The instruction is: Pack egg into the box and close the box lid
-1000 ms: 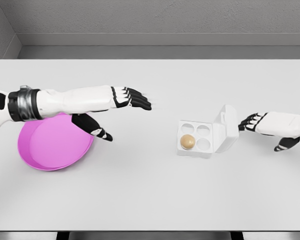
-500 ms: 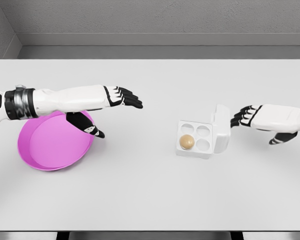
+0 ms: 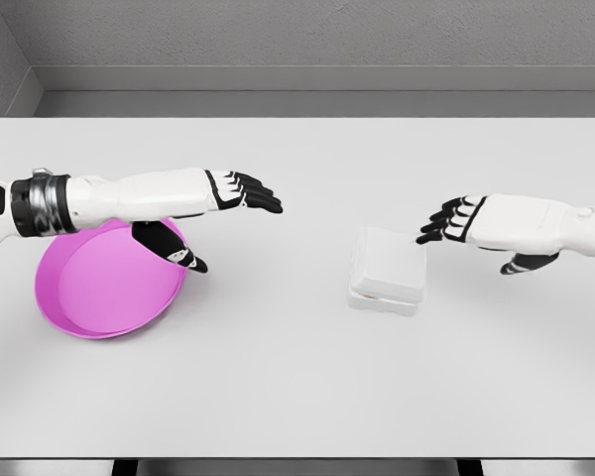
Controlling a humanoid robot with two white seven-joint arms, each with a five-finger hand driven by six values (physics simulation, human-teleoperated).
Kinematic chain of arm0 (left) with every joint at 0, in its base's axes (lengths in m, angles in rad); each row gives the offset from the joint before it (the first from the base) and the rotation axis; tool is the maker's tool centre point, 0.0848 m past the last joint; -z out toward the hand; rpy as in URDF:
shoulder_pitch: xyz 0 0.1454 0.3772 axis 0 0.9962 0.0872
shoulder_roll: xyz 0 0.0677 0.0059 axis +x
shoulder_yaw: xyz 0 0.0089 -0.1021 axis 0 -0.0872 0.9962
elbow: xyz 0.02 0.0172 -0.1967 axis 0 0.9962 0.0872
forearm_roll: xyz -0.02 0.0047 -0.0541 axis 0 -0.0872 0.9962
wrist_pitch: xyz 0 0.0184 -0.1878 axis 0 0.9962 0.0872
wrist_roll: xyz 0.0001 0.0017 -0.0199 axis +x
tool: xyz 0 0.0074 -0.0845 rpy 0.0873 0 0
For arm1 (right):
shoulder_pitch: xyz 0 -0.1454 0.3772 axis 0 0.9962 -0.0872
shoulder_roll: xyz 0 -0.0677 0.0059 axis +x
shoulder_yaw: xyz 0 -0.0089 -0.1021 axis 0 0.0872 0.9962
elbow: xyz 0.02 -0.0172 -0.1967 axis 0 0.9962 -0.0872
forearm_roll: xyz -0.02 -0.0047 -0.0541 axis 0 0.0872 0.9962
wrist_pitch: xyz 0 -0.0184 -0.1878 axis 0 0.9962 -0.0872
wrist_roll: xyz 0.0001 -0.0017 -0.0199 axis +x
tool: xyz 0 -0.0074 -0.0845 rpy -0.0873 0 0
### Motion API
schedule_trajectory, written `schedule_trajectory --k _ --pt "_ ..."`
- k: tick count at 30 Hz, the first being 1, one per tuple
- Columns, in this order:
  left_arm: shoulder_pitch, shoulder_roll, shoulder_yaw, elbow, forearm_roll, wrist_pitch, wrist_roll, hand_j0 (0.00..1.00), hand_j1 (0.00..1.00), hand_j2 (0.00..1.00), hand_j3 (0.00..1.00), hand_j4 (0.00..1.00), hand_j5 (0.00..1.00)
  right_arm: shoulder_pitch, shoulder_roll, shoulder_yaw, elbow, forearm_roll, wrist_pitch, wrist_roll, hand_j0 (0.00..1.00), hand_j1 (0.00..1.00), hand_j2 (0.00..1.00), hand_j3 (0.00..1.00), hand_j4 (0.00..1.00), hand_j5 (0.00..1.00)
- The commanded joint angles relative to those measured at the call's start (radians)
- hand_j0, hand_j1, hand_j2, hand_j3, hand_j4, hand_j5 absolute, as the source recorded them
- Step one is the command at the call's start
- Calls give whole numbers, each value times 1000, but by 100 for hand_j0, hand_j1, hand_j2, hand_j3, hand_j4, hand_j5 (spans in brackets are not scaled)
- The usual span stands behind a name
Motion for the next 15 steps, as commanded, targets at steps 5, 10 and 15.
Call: schedule_trajectory --k 5,10,15 --pt "3 9 0 0 7 3 0 100 100 100 100 100 100 -28 -25 -69 6 -14 2 -2 100 100 100 100 100 100" --pt "5 9 8 -5 12 3 0 100 100 100 100 100 100 -9 -9 -41 5 -13 2 -2 100 100 100 100 100 100" --pt "9 10 11 -3 10 3 0 100 100 100 100 100 100 -9 -6 -15 3 -13 2 -4 100 100 100 100 100 100"
